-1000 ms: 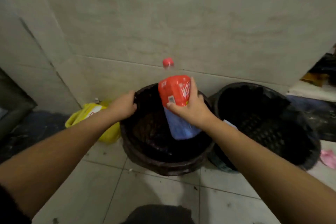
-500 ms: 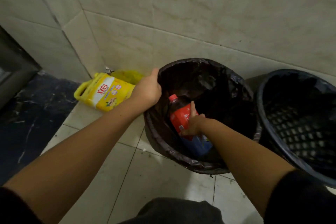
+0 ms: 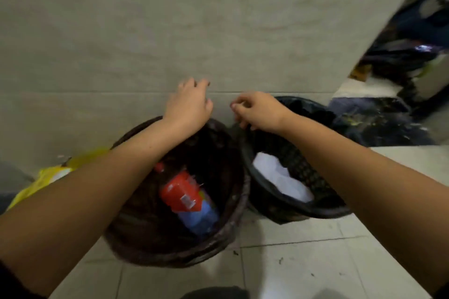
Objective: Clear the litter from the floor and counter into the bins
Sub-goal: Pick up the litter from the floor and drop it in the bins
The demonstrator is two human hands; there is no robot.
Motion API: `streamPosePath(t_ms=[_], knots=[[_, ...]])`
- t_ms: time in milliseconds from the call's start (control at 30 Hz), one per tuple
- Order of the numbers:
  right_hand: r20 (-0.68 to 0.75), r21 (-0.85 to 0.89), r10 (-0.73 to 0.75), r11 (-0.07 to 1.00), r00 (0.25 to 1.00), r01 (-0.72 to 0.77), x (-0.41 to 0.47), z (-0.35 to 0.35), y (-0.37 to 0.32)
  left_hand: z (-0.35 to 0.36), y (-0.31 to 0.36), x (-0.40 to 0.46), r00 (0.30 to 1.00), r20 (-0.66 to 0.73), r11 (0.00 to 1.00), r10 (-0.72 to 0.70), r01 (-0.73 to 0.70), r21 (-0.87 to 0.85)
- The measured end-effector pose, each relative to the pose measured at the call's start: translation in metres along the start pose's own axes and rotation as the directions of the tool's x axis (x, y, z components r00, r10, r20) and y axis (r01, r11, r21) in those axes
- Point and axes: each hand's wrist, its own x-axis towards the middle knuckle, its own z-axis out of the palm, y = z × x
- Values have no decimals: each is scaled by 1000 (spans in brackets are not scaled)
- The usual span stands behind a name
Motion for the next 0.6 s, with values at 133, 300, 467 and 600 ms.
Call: streamPosePath(t_ms=[133, 300, 467, 600], knots=[[-277, -15, 160, 985, 948, -171, -39, -86, 72, 32, 112, 42, 969, 45, 957, 243, -232, -173], [-451, -88, 379, 882, 808, -463, -95, -149, 156, 72, 220, 54, 865, 157, 858, 477, -419, -298], [-409, -120, 628, 682, 662, -721, -162, -192, 213, 94, 294, 49, 736, 321, 803, 596, -531, -271], [-345, -90, 754, 566, 559, -820, -214, -221, 271, 128, 362, 46, 666, 376, 759, 645, -615, -212]])
